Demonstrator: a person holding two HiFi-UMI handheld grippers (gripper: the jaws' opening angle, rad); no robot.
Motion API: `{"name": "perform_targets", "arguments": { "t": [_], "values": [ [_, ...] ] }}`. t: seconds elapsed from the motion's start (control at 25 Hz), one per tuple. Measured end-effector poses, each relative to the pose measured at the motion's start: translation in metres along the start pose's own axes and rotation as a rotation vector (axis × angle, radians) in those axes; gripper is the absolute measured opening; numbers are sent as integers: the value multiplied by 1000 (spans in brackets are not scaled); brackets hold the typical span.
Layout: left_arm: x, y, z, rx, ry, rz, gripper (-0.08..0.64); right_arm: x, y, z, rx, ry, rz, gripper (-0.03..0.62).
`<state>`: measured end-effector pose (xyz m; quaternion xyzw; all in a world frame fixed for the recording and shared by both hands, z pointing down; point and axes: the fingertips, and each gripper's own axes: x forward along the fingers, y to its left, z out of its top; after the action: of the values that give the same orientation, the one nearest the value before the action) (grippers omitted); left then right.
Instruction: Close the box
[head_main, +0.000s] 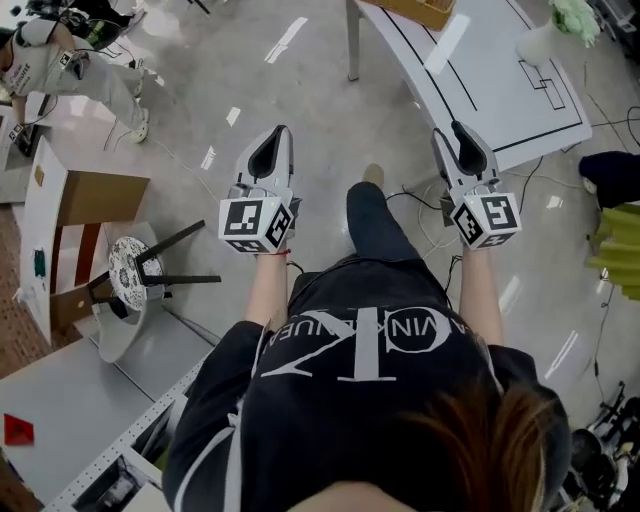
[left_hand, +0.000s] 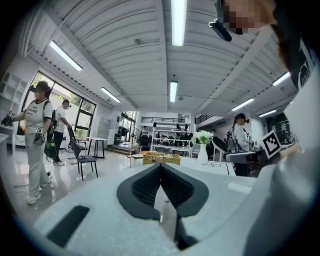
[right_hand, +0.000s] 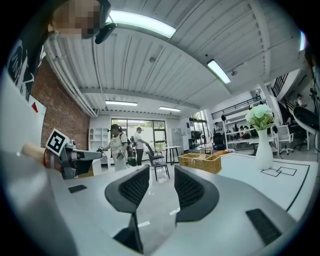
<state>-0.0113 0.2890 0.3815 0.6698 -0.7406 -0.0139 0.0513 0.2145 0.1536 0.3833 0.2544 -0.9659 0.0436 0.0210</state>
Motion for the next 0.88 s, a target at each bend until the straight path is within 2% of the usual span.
{"name": "perform_targets", "arguments": {
  "t": [0.16, 0.32, 0.44, 0.6, 0.88],
  "values": [
    [65, 25, -2, -7, 23, 2, 11, 50, -35, -3, 12, 16, -2, 155],
    [130, 30, 17, 7, 7, -46, 11, 93, -66, 4, 20, 30, -1, 155],
    [166, 34, 27, 24, 5, -78, 11, 122, -83, 5, 24, 50, 2, 162],
    [210, 43, 29, -4, 16, -81, 11, 157, -103, 11, 7, 72, 17, 163],
    [279, 48, 35, 33, 47, -133, 11, 199, -143, 14, 41, 76, 4, 164]
  ]
}}
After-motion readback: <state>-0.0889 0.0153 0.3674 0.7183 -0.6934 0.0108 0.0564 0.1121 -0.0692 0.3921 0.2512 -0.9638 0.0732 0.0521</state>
